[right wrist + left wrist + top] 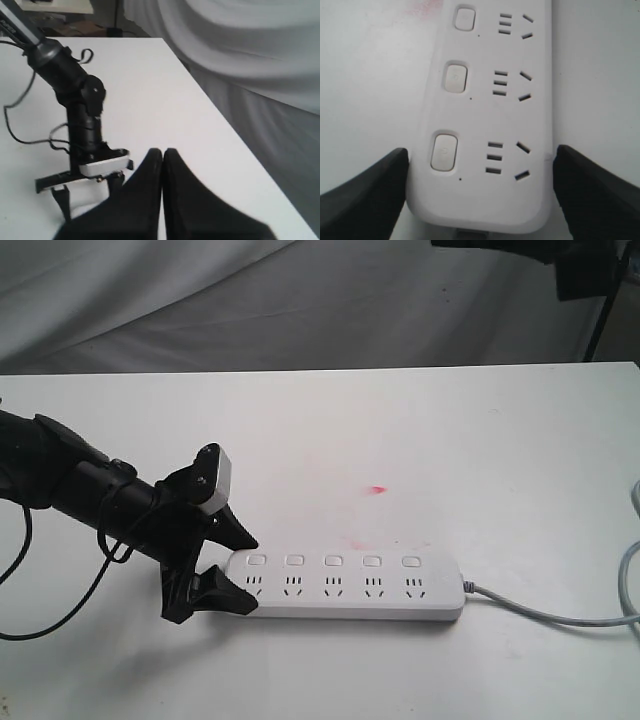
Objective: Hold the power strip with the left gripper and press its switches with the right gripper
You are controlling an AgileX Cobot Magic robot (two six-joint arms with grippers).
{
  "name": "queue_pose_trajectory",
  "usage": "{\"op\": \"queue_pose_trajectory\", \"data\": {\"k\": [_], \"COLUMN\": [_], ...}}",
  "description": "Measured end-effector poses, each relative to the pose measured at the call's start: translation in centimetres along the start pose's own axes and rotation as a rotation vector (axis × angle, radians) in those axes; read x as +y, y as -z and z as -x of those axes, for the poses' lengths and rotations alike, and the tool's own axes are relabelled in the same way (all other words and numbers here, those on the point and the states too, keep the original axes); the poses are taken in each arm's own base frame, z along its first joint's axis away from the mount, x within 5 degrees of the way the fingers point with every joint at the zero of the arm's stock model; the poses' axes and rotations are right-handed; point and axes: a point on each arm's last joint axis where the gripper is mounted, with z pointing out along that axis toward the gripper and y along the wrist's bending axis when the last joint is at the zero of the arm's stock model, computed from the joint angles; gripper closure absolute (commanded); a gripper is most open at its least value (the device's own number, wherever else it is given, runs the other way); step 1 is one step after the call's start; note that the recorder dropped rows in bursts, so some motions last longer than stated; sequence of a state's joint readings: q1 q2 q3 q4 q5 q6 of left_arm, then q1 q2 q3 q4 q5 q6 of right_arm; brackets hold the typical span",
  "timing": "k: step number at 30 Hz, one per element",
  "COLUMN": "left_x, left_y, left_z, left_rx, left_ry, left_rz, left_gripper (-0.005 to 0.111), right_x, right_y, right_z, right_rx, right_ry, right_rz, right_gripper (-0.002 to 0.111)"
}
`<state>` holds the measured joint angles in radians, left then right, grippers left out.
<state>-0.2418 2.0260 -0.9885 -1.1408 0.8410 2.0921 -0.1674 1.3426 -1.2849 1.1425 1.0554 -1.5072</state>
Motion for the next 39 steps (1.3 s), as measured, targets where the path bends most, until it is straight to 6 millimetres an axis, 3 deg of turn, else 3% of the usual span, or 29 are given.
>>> {"op": "queue_pose_trajectory", "data": {"k": [5, 10, 15, 20, 27, 35, 39], "left_x": [0.0, 0.0, 0.0, 0.0, 0.0, 0.0, 0.0], "left_y": [0.0, 0.0, 0.0, 0.0, 0.0, 0.0, 0.0], "left_z": [0.0, 0.0, 0.0, 0.0, 0.0, 0.0, 0.0], "left_rx": [0.000, 0.000, 0.000, 0.000, 0.000, 0.000, 0.000], "left_ry": [0.000, 0.000, 0.000, 0.000, 0.000, 0.000, 0.000], "left_rz": [0.000, 0.000, 0.000, 0.000, 0.000, 0.000, 0.000], "left_gripper": [0.063, 0.063, 0.063, 0.063, 0.063, 0.063, 0.063], "right_x": [1.1, 3.2, 6.1, 8.6, 12.5, 14.7, 15.8], "right_y": [3.2, 6.9, 11.0, 13.4, 13.9, 12.3, 12.3], "right_z": [0.6, -0.1, -1.1, -2.9, -6.6, -12.0, -13.3], "right_rx": [0.102, 0.230, 0.282, 0.264, 0.075, -0.019, -0.065], "right_ry": [0.015, -0.017, -0.164, -0.245, -0.293, -0.316, -0.332], "right_rz": [-0.262, -0.514, -0.778, -0.946, -1.019, -1.011, -1.015], "right_gripper": [0.108, 0.108, 0.108, 0.108, 0.108, 0.108, 0.108]}}
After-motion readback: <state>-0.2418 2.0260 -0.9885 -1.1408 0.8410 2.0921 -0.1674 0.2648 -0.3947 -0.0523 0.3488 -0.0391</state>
